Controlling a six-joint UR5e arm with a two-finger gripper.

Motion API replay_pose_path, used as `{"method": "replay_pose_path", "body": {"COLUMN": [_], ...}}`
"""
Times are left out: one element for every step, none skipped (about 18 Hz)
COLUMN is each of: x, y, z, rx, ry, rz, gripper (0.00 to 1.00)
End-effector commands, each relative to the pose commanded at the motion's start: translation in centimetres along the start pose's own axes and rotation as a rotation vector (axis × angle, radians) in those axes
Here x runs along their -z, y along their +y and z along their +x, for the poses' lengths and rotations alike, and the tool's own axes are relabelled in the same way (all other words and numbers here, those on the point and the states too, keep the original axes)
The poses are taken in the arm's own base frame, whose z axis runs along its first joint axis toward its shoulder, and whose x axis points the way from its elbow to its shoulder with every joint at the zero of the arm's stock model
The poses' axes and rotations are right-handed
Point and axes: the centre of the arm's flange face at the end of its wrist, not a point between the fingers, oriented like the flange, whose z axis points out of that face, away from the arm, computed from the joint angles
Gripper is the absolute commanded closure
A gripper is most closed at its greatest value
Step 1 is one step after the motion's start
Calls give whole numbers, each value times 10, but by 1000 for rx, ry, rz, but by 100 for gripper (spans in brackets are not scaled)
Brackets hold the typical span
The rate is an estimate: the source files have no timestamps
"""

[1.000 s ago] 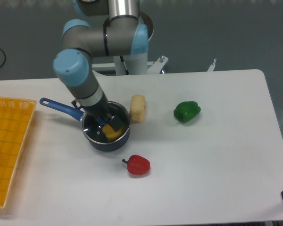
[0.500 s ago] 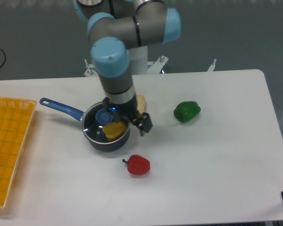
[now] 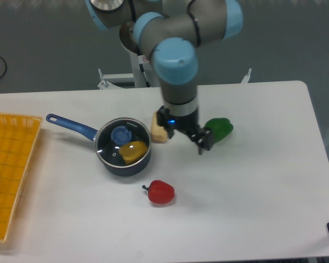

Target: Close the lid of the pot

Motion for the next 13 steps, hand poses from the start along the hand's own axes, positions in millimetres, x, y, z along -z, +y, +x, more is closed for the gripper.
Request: {"method": "replay_pose_path", "body": {"x": [-1, -2, -4, -5, -6, -8, -11, -13, -13, -14, -15, -16, -16], "y": [11, 27, 42, 59, 75, 90, 108, 127, 142, 154, 165, 175, 180], "z": [-7, -17, -26, -35, -44, -50, -57, -63, -68, -72, -76, -78, -79], "rx": [-11, -18, -25, -33, -43, -57, -71, -88, -113, -130, -136, -133, -127], "ry": [1, 3, 10, 15, 16, 17, 20, 19, 17, 16, 17, 18, 17], "rz": [1, 4, 19, 42, 56, 54, 49, 47, 44, 41, 39, 35, 34], "gripper": [0, 0, 0, 0, 0, 0, 0, 0, 0, 0, 0, 0, 0]}}
